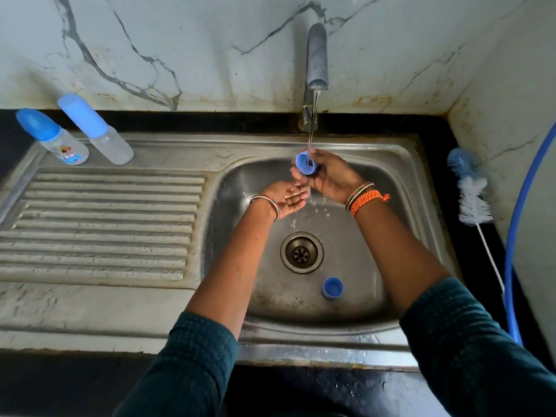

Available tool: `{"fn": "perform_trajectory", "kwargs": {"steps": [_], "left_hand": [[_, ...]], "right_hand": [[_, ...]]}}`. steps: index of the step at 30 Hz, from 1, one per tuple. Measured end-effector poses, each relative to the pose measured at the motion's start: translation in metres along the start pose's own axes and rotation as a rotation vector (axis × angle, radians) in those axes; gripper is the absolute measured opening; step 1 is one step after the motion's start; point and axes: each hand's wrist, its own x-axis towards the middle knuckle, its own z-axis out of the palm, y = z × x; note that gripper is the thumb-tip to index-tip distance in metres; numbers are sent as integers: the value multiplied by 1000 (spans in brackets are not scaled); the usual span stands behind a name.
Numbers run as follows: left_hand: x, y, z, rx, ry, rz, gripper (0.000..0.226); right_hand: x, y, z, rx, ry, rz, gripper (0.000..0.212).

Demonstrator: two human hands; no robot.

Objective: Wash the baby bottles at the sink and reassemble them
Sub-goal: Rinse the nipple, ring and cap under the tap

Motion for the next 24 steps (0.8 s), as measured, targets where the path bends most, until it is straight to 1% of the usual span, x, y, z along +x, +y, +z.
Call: {"fn": "perform_trajectory", "kwargs": {"steps": [1,3,4,5,7,9,11,13,15,19,21,24], "left_hand": [[-2,0,-1,18,-24,20,28],[-6,0,-4,16,-49,76,30],[-9,0,-4,27,-49,100,25],[-13,-1,-6,46,-46,119,21],[-21,-6,-9,101,-9,173,22],[-33,-14,-15,155,54,257,20],[-46,-24,-28,232,95,329,13],[-61,-32,-44,291,124,375,18],[-77,-37,-61,296,162,433,14],[-107,-52,-117,445,274,656,22],[-124,-60,-157,556,358,756,29],[-150,-72,-225,708,535,918,41]], "right_hand": [[-1,2,-1,-62,21,-55,20],[-6,9,-1,-376,93,-188,33],[-10,12,-1,-508,125,-257,37],[-15,15,0,-578,161,-312,40],[-27,21,3,-650,206,-405,43],[-38,27,7,-735,217,-475,44],[-50,36,11,-793,205,-523,45],[-63,47,19,-860,167,-571,50],[-72,58,29,-920,124,-609,55],[-87,83,66,-990,65,-589,65],[-93,103,96,-1042,19,-614,67],[-98,140,148,-1112,-97,-623,67]]}}
